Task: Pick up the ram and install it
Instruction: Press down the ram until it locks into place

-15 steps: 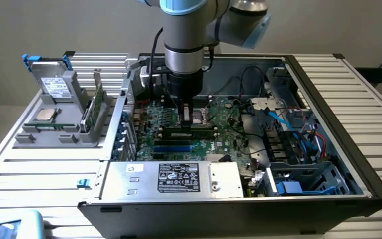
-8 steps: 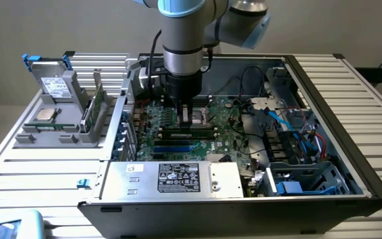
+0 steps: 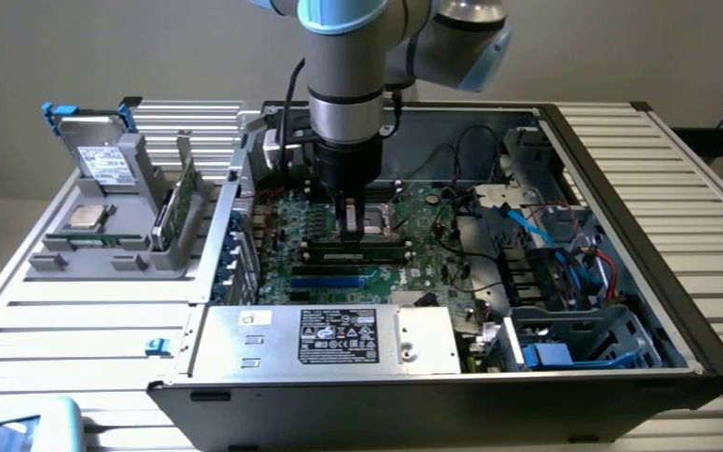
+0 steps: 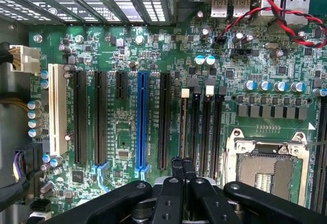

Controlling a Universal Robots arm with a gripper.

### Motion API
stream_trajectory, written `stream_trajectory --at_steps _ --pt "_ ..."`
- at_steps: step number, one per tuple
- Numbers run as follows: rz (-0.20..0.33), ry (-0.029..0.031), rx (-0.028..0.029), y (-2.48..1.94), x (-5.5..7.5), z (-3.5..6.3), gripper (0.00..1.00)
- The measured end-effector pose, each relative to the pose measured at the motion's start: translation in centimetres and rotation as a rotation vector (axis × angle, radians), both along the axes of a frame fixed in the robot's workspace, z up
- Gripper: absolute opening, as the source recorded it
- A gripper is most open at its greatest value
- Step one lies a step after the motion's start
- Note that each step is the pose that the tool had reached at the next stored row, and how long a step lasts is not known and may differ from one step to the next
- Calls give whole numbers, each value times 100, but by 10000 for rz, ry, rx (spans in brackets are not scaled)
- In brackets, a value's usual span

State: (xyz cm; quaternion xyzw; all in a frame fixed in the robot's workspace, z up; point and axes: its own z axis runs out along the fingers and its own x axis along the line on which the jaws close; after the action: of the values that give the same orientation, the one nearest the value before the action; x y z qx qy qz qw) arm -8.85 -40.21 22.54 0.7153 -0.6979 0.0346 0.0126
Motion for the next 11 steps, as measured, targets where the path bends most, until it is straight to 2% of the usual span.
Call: stream_trajectory --at_steps 3,5,8,11 --pt "0 -11 -13 0 0 -2 11" --pt "2 -25 3 2 2 27 11" --pt "0 -12 -17 0 19 168 11" --pt "0 -11 -19 0 79 245 11"
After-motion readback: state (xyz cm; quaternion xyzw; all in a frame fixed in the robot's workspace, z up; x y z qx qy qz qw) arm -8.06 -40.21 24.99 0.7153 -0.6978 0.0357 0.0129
